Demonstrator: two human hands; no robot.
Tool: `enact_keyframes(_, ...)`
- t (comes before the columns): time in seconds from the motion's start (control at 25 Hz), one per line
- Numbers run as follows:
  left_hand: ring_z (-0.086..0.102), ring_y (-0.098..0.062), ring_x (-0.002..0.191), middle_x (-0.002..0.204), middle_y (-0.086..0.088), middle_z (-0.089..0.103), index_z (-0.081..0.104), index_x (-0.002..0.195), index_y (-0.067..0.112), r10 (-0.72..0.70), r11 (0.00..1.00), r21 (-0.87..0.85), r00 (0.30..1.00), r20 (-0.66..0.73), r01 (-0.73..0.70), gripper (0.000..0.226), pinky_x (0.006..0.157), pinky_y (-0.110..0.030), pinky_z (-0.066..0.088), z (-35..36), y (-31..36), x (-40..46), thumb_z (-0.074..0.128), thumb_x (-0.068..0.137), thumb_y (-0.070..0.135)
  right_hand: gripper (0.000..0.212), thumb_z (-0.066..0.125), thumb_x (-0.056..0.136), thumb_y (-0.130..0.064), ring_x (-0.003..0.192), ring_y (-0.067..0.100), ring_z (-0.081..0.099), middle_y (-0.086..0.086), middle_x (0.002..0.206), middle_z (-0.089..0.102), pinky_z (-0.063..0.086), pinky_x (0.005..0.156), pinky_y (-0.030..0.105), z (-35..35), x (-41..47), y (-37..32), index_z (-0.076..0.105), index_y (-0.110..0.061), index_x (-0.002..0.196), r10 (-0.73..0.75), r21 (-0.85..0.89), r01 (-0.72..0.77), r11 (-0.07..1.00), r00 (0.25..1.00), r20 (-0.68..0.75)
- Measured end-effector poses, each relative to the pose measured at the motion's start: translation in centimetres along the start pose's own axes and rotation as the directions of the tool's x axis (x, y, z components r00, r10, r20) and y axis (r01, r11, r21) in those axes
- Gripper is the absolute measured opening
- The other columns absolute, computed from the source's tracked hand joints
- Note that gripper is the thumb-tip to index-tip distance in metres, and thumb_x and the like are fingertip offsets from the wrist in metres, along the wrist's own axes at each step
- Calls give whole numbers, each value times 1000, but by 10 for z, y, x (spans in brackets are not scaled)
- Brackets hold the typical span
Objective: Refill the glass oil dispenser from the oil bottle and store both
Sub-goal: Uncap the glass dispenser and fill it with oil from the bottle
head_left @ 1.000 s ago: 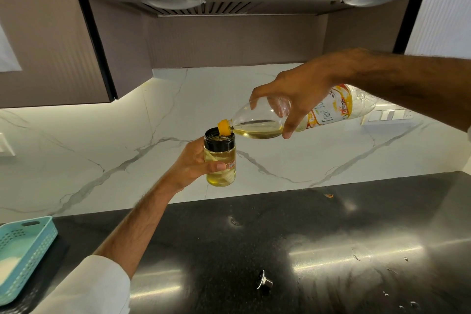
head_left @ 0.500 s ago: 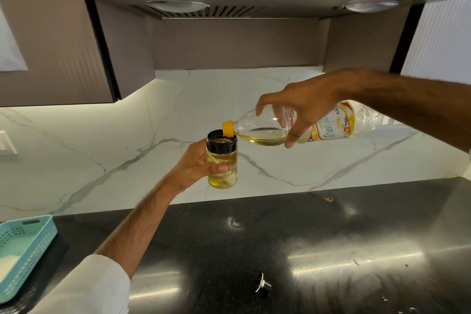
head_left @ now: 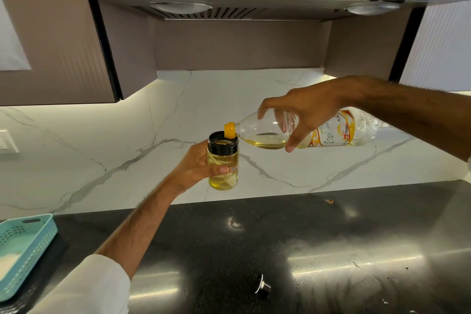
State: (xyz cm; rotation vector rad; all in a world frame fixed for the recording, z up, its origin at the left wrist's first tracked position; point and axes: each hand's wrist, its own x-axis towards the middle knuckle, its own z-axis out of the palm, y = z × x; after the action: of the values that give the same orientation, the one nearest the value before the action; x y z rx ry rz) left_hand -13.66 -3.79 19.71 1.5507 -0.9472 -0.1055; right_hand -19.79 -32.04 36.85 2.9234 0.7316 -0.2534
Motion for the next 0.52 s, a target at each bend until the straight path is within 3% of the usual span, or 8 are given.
enact_keyframes(0.52,69,-22,111,113,4,74,59,124,16,-12,1000,2,1000,-6,12,82,88,-31,57,2,1,-3,88,61,61,93,68,68,-67,97,26,73,-8,114,67,63,87,35,1,-5,-8,35,-33,147,7,21,-7,1000,1000,7)
